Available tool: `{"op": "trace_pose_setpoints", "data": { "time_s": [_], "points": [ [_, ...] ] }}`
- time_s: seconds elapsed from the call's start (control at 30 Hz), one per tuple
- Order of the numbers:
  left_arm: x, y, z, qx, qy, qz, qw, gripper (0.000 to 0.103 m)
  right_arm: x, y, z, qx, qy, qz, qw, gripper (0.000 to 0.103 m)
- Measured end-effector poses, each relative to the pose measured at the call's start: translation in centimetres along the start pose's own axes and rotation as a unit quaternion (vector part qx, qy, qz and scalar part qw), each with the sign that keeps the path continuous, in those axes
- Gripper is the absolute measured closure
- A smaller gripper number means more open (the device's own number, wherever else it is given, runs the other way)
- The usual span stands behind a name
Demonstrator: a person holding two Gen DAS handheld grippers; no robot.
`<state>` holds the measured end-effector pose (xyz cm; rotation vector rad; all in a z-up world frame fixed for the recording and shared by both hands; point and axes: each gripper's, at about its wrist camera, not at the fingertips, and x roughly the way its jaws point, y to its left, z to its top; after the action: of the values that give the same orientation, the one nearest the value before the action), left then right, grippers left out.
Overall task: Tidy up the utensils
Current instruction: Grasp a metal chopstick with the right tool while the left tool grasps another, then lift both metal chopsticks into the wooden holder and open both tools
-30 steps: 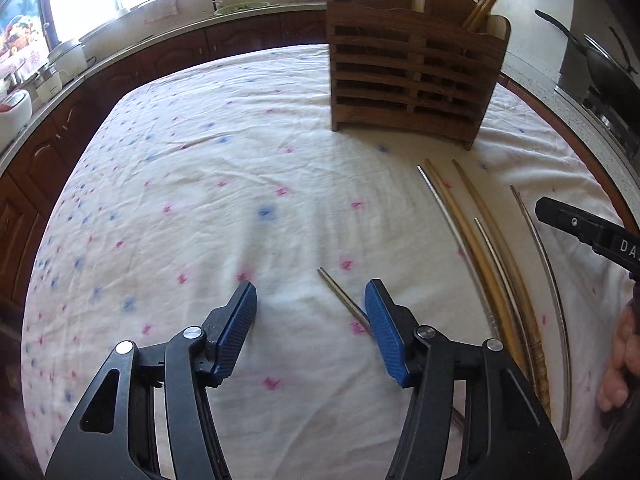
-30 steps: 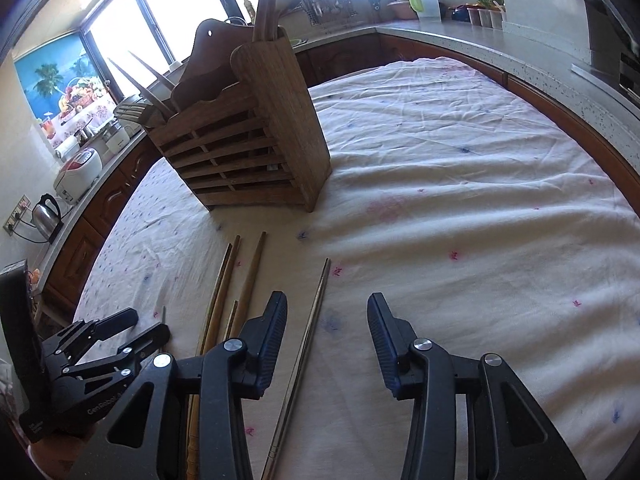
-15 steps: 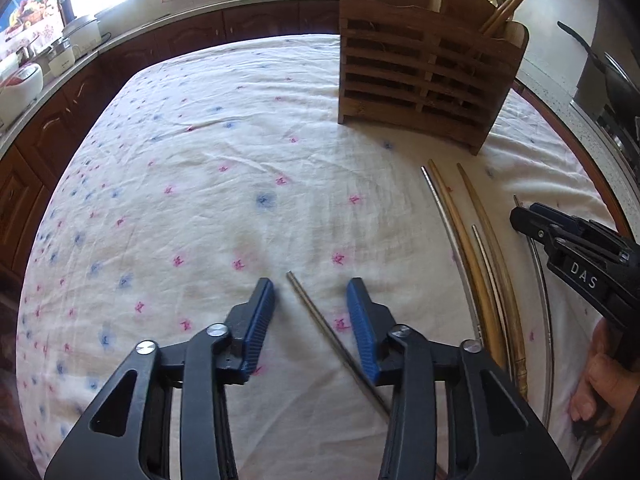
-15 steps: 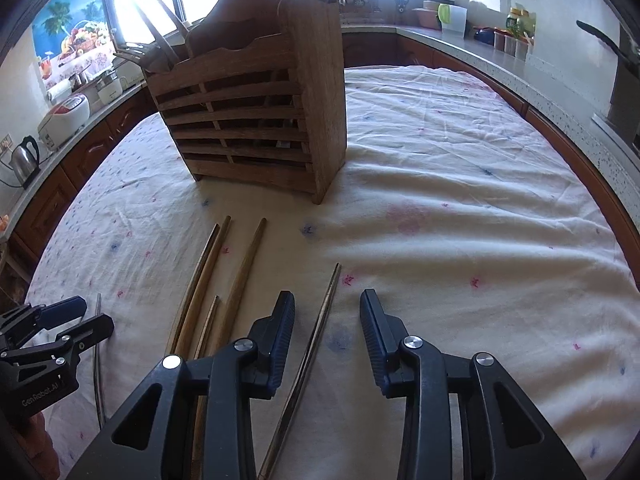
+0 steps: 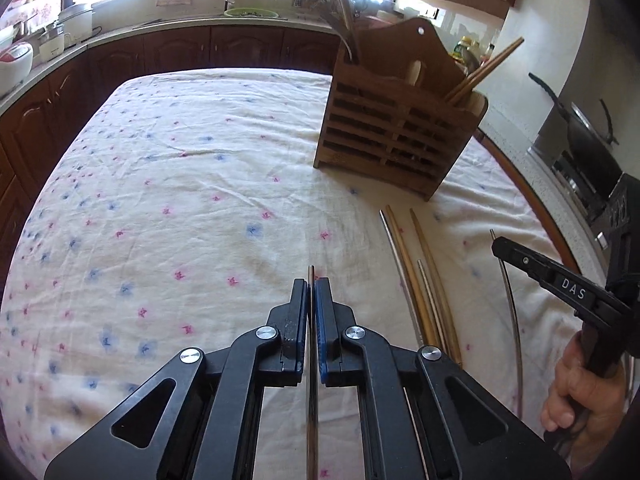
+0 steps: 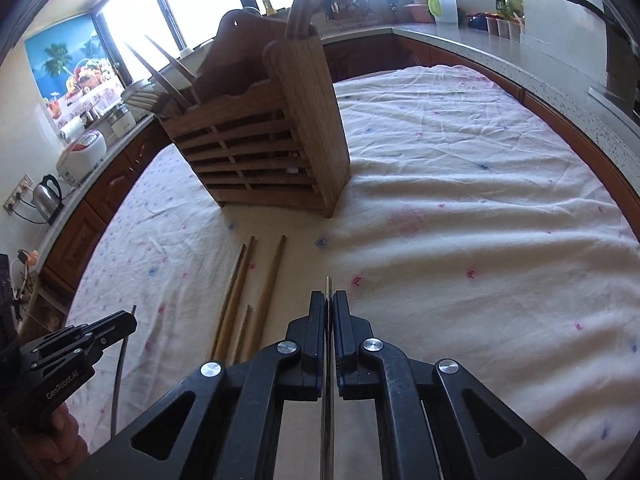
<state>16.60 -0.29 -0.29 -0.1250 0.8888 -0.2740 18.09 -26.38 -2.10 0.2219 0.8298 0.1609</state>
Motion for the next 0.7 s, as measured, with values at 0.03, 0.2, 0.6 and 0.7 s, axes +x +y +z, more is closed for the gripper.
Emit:
{"op": "trace_pose_setpoints", "data": {
  "time_s": [0.03, 0.2, 0.6, 0.7],
  "points": [
    [-0.8, 0.2, 0.2, -0.006, -0.008, -0.007, 0.9999, 0.099, -0.9, 0.2, 0.1, 0.001, -0.008, 0.008, 1.0, 0.099],
    [-4.9, 0.6, 1.5, -0.013, -0.05, -0.034, 0.9981, 0.099, -5.4, 1.6, 1.2, -0.006, -0.055, 0.031, 0.998, 0.099],
    [-11.9, 0.1, 4.1, -0.003, -0.131, -0.064, 0.9892, 0.099, -13.7, 3.7, 4.3, -0.026, -0.156, 0.066, 0.985, 0.099],
    [-12.3, 0.2, 4.7, -0.002, -0.14, -0.064, 0.9881, 0.1, -14.6, 4.0, 5.0, -0.032, -0.172, 0.066, 0.982, 0.099]
  ]
}}
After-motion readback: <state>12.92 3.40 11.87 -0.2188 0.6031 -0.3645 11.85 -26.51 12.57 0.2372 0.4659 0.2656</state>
